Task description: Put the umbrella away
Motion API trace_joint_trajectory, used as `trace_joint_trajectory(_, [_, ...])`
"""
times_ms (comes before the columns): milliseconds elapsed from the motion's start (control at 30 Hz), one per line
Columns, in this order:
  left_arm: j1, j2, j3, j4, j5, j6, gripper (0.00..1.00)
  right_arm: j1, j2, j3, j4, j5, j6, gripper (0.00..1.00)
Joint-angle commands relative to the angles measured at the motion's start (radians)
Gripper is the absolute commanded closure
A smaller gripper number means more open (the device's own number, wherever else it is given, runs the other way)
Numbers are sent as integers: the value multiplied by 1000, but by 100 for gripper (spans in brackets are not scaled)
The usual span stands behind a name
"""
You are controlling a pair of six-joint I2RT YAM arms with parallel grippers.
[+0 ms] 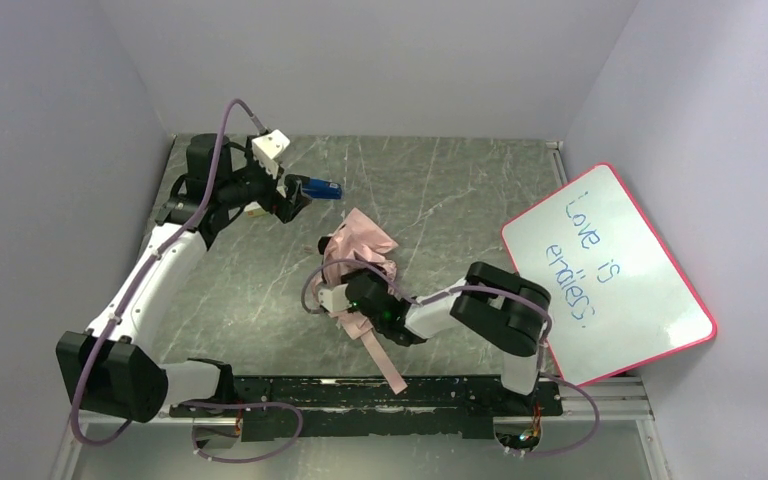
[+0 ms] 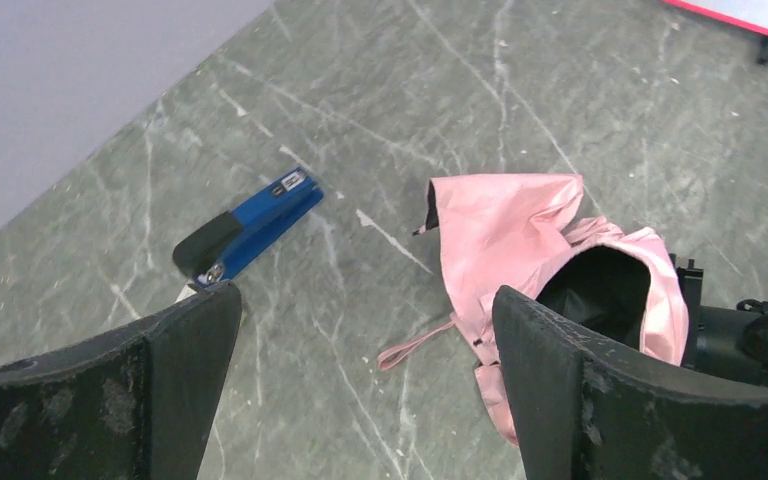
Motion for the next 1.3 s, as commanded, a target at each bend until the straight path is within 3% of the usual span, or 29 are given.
trace_joint_trajectory(0, [7, 26, 73, 2, 162, 88, 0, 58, 92, -56, 54, 6, -86, 88])
trace_joint_trajectory(300, [-41, 207, 222, -302, 321, 376, 0, 132, 193, -106, 241, 137, -192, 89])
trace_joint_trajectory(433, [-134, 230, 181, -384, 240, 593, 0, 149, 199, -106, 242, 142, -168, 90])
trace_joint_trajectory(500, [-152, 220, 146, -420, 267, 685, 0, 152, 200, -105, 232, 143, -160, 90])
trace_joint_trajectory(767, [-167, 239, 115, -512, 331, 816, 0, 154, 204, -105, 234, 143, -155, 91])
trace_joint_trajectory(867, [-166, 269, 162, -631, 360, 902, 0, 155, 208, -105, 237, 143, -159, 91])
trace_joint_trajectory(1033, [-167, 283, 224, -923, 365, 1184, 0, 156, 208, -104, 236, 147, -156, 91])
trace_joint_trajectory(1167, [-154, 227, 208, -970, 310, 1217, 0, 160, 212, -106, 236, 149, -154, 91])
trace_joint_trajectory(1267, [-154, 134, 133, -871, 338, 1088, 0, 163, 218, -105, 240, 154, -148, 91])
